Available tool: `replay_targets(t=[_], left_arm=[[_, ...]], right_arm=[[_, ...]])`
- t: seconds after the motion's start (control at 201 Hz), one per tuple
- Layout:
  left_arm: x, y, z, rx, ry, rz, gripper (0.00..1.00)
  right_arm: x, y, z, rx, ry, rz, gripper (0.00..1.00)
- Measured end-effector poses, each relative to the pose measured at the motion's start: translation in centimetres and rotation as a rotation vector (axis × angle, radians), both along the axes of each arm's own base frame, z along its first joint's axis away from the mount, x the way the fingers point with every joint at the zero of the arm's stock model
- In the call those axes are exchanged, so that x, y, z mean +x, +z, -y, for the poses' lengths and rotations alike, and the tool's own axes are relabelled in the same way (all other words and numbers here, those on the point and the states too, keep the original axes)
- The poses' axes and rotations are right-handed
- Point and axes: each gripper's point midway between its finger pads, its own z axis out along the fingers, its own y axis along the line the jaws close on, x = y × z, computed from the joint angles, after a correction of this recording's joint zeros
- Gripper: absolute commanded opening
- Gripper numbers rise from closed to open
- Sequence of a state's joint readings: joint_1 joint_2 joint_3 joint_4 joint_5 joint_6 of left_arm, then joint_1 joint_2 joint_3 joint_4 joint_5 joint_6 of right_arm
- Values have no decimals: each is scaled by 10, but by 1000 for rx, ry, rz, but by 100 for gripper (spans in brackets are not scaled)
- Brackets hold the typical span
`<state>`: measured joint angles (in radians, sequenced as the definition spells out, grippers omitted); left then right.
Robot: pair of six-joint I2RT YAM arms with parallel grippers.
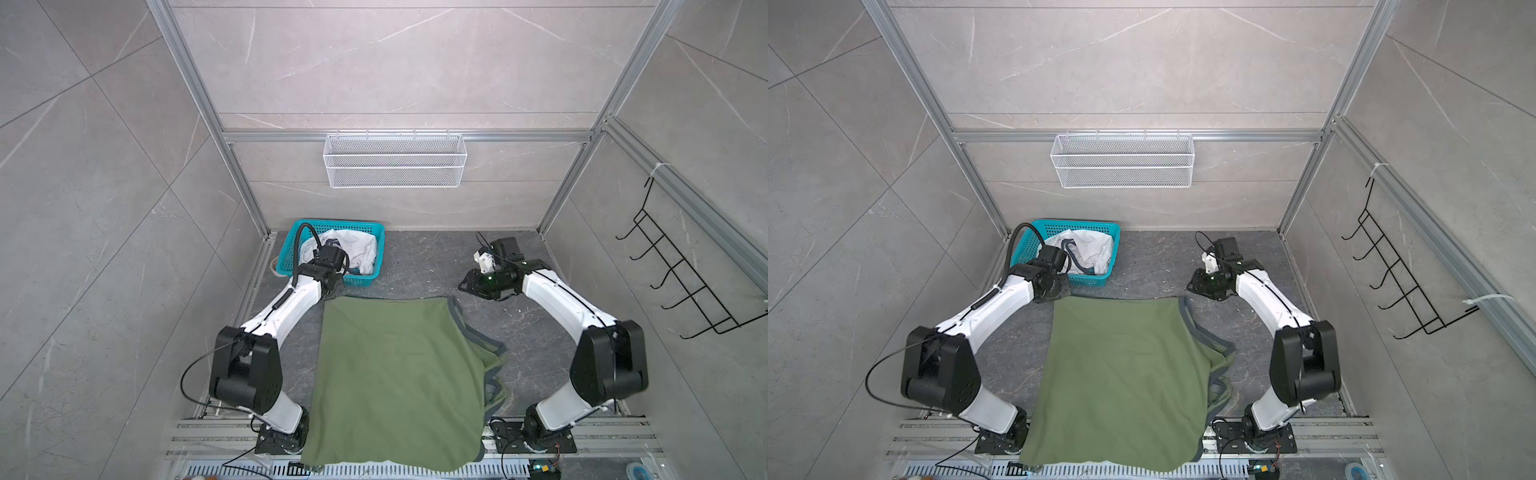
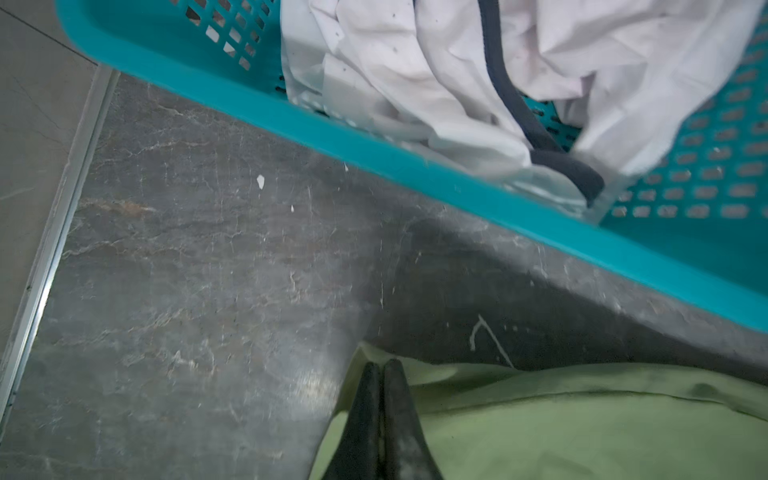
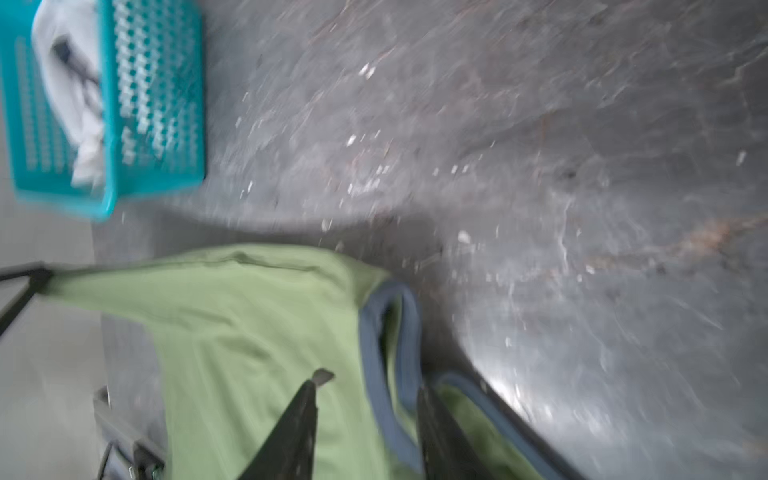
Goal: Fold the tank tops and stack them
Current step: 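Swing the tank top down and lay it flat toward the robot with both grippers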
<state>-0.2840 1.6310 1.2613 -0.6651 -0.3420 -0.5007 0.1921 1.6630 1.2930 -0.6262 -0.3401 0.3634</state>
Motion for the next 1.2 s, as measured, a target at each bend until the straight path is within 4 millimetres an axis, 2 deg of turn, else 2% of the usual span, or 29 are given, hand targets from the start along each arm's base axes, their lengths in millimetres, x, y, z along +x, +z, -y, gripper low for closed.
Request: replay_targets(t=[0.03, 0.06, 0.154, 0.234, 0.353, 0.453, 0.523, 0.587, 0.677, 0.836, 0.975, 1.06, 1.204], left_arm=[[6, -3, -2, 3, 11, -8, 42], [11, -5, -4, 4, 23, -12, 51], [24, -3, -11, 9, 53, -3, 65], [23, 3, -14, 10, 66, 10, 70], [7, 22, -4, -11, 32, 52, 71], [-20, 36, 31, -82, -74, 87, 71], [-38, 36, 57, -134, -147, 83, 71], [-52, 24, 79, -163, -206, 51, 70], [-65, -11, 95, -192, -238, -32, 69], [-79, -76, 100, -203, -212, -178, 69], [-77, -103, 103, -198, -194, -222, 69], [-68, -108, 103, -195, -182, -208, 69], [-41, -107, 95, -215, -138, -146, 69]], right_arm=[[6, -2, 3, -23, -12, 8, 61], [11, -2, 7, -47, -24, 22, 64], [15, 6, 20, -114, -57, 63, 64], [8, 13, 32, -158, -90, 98, 63], [-28, 10, 53, -211, -142, 101, 61], [-62, -5, 72, -245, -201, 64, 60], [-87, -19, 84, -262, -245, 26, 60], [-108, -29, 93, -274, -286, -9, 60], [-126, -38, 97, -266, -330, -39, 60], [-143, -63, 100, -262, -381, -119, 60], [-154, -89, 102, -281, -404, -210, 59], [-156, -101, 101, -282, -408, -246, 48], [-151, -110, 98, -278, -400, -257, 15]])
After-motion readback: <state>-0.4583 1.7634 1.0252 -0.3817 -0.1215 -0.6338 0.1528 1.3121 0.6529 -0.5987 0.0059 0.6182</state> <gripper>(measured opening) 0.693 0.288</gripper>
